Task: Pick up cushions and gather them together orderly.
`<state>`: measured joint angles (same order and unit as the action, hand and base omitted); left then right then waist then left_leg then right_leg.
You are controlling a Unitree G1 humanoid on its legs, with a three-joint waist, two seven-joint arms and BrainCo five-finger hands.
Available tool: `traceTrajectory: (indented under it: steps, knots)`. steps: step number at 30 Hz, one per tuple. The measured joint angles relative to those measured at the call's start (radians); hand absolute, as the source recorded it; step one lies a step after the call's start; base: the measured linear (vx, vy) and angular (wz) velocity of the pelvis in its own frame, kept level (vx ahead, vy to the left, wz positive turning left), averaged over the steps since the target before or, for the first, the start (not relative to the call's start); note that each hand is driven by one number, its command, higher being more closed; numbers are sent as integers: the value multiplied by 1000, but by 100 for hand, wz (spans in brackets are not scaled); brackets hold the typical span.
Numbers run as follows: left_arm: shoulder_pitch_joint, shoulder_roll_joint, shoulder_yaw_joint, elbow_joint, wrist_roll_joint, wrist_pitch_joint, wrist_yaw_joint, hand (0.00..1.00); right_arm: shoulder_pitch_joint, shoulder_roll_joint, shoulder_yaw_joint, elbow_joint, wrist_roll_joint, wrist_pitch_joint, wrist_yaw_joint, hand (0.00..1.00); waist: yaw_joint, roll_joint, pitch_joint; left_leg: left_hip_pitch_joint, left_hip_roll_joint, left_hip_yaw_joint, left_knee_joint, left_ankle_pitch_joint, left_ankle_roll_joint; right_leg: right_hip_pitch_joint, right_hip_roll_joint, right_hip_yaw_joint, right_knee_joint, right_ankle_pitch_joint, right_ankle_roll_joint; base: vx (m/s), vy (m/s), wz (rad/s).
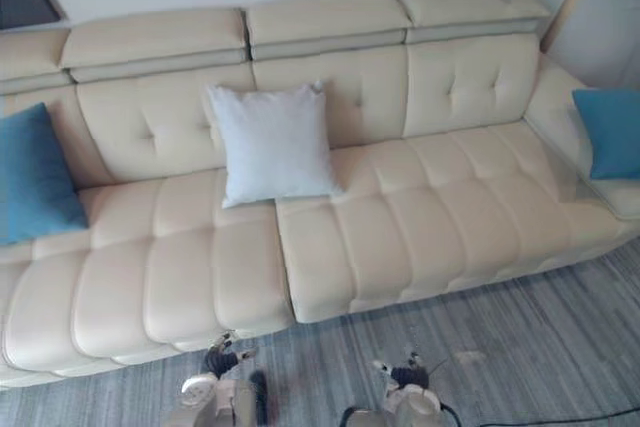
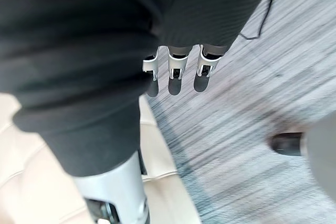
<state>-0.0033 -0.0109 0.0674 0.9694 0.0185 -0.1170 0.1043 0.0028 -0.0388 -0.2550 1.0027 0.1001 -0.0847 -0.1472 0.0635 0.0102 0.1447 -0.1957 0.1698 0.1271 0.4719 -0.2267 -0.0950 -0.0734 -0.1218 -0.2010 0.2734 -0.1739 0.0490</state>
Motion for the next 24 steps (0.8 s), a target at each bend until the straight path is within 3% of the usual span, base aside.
traceTrajectory:
  steps: [1, 2, 3, 5, 9, 16, 18, 19, 21, 24]
  knots:
    - [-2, 6, 0, 5, 0, 2, -1, 0, 3, 10, -9, 1, 0, 3, 6, 0, -9, 2, 1, 5, -12, 5, -9, -12, -6, 3, -3, 16, -1, 8, 15, -107, 299, -29]
    - [5, 23, -1, 6, 1, 4, -1, 0, 20, 39, -16, 6, 3, 4, 17, 0, -9, -20, -13, 26, -36, 34, -51, -11, -7, 4, -13, 50, -33, 24, 28, -45, 201, -34]
    - [23, 43, -1, 10, 1, 5, 0, 0, 40, 59, -17, 9, 10, 4, 23, 0, -13, -43, -45, 35, -58, 49, -92, -5, -1, 5, -24, 70, -69, 45, 32, -6, 212, -41]
    - [27, 59, -6, 22, 6, 11, 0, 0, 54, 63, -25, 9, 19, 5, 25, 0, -20, -56, -60, 41, -82, 56, -114, -7, 3, 14, -33, 91, -114, 77, 22, 22, 143, -20]
    - [27, 64, -9, 39, 15, 16, 0, 0, 58, 65, -77, 16, 20, 6, 26, 0, -29, -50, -63, 48, -101, 64, -124, -9, 7, 33, -38, 120, -161, 114, 22, 24, 96, -4]
    - [28, 58, -5, 63, 20, 17, 1, 0, 53, 65, -94, 7, 20, 7, 24, 0, -28, -27, -86, 95, -53, 193, -157, -15, 1, -18, 10, 205, -177, 142, 17, 98, -26, -63]
    - [23, 44, 6, 64, 20, 17, 1, 0, 36, 59, -94, 8, 19, 11, 21, 0, -28, -5, -84, 116, -5, 269, -184, 1, 18, -47, 42, 45, -183, 204, -44, 127, -56, -109]
    - [21, 39, 14, 64, 20, 17, 1, 0, 32, 57, -94, 8, 19, 12, 20, 0, -28, 0, -82, 126, 6, 291, -195, 9, 30, -48, 40, -18, -187, 211, -55, 119, -64, -105]
    - [4, 24, 12, 63, 20, 17, 1, 0, 31, 29, -95, 18, 17, 18, 17, 0, -38, 13, -74, 174, 14, 374, -222, 12, 32, -50, 26, -284, -166, 182, -100, 102, -80, -91]
    - [-18, 29, -1, 64, 20, 17, 1, 0, 16, -11, -94, 37, 16, 18, 11, 0, -52, 38, -64, 218, 5, 413, -256, 16, 26, -82, 21, -382, -104, 151, -125, 87, -89, -86]
